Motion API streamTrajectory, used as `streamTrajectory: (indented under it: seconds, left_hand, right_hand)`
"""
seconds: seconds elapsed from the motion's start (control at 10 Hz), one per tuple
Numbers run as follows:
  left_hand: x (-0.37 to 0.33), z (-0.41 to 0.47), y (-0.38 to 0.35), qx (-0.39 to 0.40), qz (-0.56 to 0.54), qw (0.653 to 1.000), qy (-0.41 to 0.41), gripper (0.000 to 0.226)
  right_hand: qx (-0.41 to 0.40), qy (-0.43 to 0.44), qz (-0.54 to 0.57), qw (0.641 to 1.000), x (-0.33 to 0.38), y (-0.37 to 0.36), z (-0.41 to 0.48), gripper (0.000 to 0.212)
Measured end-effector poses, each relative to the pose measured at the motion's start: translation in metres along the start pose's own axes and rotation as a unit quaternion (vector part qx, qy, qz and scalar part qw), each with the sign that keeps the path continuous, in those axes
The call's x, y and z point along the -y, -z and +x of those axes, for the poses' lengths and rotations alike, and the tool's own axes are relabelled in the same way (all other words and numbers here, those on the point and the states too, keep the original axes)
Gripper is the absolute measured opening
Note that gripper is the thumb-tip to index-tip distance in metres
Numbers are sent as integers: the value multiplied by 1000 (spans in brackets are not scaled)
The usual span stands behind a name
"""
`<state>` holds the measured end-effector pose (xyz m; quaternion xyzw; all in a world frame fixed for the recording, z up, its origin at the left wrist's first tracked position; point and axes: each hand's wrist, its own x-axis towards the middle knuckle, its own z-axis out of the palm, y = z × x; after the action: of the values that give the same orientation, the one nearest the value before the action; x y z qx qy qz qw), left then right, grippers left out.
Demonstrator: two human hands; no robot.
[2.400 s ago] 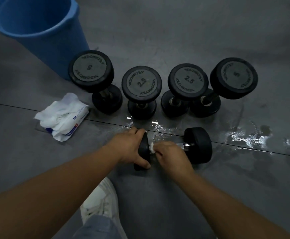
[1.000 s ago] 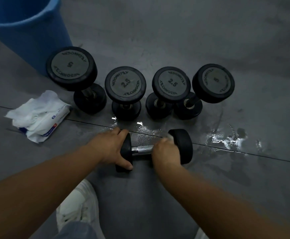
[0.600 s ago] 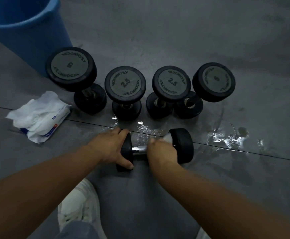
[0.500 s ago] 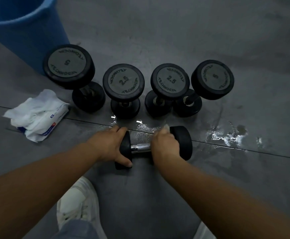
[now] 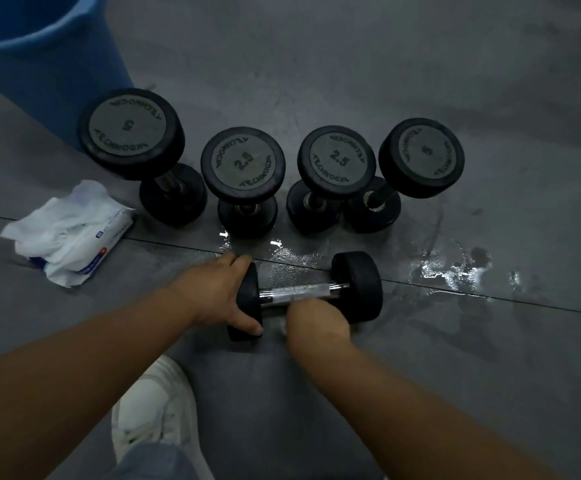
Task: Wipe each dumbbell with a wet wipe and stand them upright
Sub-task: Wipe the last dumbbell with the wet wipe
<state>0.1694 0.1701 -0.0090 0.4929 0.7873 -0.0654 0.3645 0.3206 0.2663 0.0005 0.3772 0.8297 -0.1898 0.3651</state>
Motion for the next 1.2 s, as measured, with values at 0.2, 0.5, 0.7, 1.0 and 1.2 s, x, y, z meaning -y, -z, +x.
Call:
streamTrajectory:
  seconds: [0.2,0.5,0.7,1.0,1.2]
  left_hand:
    - [3,3,1,8,-14,1000,-1,130]
    - [5,5,3,16,-21,1000,5,132]
    - [0,1,4,14,-20,1000,8,129]
    - [1,0,-3,-3,-11,1000,7,125]
    - [3,4,4,19,-22,999,14,125]
  right_hand:
    - [-48,-265,847,459,-13,-39,8,12]
    - [-41,-244,942,226,-20,-21,4,12]
    - [-178,-203,770,578,-4,-16,-8,17]
    - [-218,270,136,928,-3,-23,11,12]
    - [-214,304,69,926,-3,-23,18,15]
